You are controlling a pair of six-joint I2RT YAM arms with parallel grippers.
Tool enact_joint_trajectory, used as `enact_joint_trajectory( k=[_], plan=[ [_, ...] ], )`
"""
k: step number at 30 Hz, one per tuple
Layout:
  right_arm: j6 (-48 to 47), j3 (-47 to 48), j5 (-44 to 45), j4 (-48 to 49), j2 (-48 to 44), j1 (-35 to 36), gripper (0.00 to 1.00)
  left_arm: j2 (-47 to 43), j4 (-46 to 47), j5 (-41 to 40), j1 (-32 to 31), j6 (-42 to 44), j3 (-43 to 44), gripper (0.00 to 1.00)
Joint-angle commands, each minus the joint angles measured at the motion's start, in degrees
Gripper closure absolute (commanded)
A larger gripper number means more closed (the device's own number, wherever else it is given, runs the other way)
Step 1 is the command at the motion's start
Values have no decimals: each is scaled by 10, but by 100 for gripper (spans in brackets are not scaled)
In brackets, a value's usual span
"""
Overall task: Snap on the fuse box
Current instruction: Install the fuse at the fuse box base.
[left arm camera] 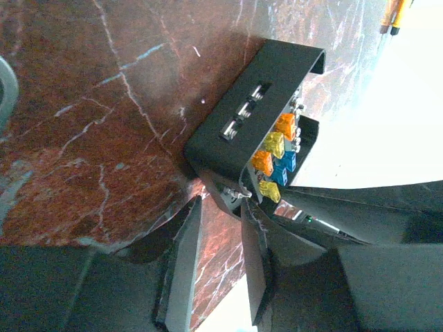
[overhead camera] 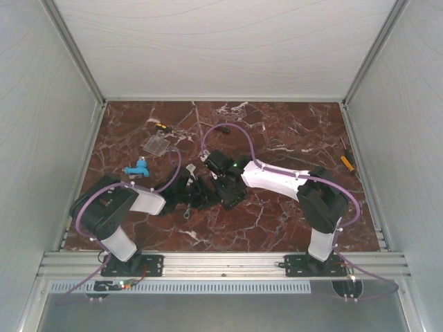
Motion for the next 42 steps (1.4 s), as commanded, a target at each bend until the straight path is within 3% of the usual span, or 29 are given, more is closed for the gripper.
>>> enact_joint_trajectory(
  k=[1,6,18,29,42],
  plan=[
    [4,25,17,4,-25,1,79,-4,-1,-11,-2,7,20,70],
    [5,36,22,-3,-15,-8,81,6,-5,-11,-2,11,28,70],
    [8,30,23,-30,13,-9,98,15,-3,-6,-2,10,28,71],
    [4,22,7,-36,39,-9,100,24,0,-3,-2,10,30,72],
    [-20,-12,-15,-116,83,5,100,30,2,-4,-2,8,30,72]
  ],
)
